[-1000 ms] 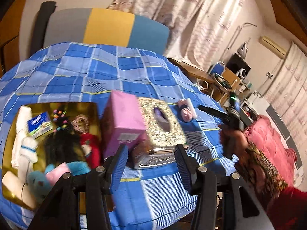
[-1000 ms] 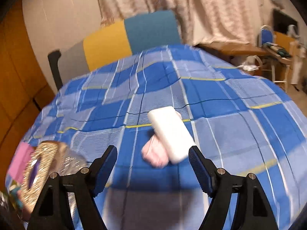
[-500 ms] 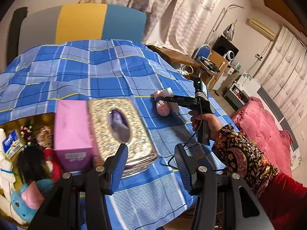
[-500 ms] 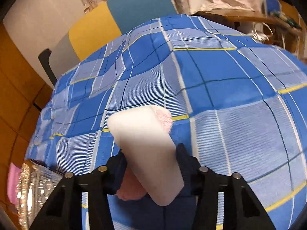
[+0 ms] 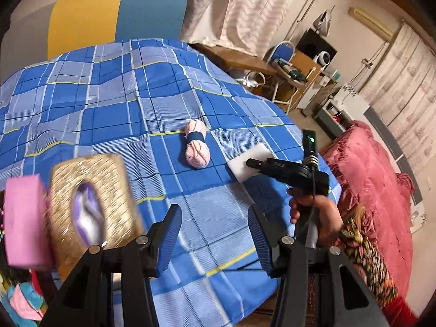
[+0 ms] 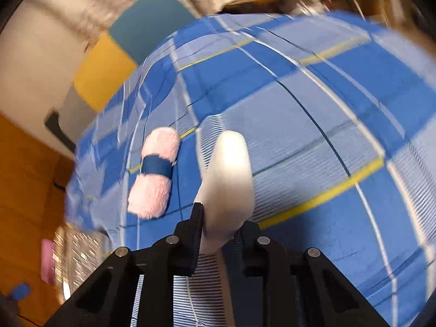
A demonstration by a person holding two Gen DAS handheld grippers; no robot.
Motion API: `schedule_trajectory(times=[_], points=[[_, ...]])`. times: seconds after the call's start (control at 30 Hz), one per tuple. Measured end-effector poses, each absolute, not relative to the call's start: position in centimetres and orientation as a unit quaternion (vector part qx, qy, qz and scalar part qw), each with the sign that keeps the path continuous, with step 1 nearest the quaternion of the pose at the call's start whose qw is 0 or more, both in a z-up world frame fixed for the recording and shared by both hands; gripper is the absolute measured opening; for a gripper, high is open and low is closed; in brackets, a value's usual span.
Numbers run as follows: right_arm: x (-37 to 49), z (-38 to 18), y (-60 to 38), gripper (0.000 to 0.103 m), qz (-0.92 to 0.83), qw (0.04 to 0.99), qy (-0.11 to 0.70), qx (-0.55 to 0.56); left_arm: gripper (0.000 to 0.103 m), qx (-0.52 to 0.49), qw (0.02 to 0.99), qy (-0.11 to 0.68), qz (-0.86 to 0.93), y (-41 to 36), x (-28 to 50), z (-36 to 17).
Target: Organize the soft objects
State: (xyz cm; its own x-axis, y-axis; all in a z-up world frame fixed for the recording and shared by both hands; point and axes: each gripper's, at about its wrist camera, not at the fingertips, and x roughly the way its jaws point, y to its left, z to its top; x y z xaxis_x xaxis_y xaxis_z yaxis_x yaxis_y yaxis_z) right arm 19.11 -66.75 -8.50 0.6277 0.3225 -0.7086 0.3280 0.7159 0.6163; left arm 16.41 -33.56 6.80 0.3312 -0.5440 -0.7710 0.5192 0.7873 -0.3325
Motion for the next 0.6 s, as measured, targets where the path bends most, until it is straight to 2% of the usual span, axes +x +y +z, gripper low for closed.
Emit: schedule_trajectory(times=[0.17, 0.3, 0.6], points=[[18.2, -7.4, -67.9, 0.02, 0.02, 0.806, 0.391, 0.444, 0.051, 0.003, 0.812, 0.496, -0.307, -38.5, 19.9, 5.3], [17.6, -6.3, -68.0, 0.02, 0.021, 0.813, 0.376, 0.444, 0.055, 0.035, 0.818, 0.503, -0.279, -42.9, 23.2, 2.6], [17.8, -5.5, -68.9, 0.02, 0.034, 0.814, 0.356, 0.458, 0.055, 0.076, 0.814, 0.542, -0.194, -48.2, 30.4, -5.0]])
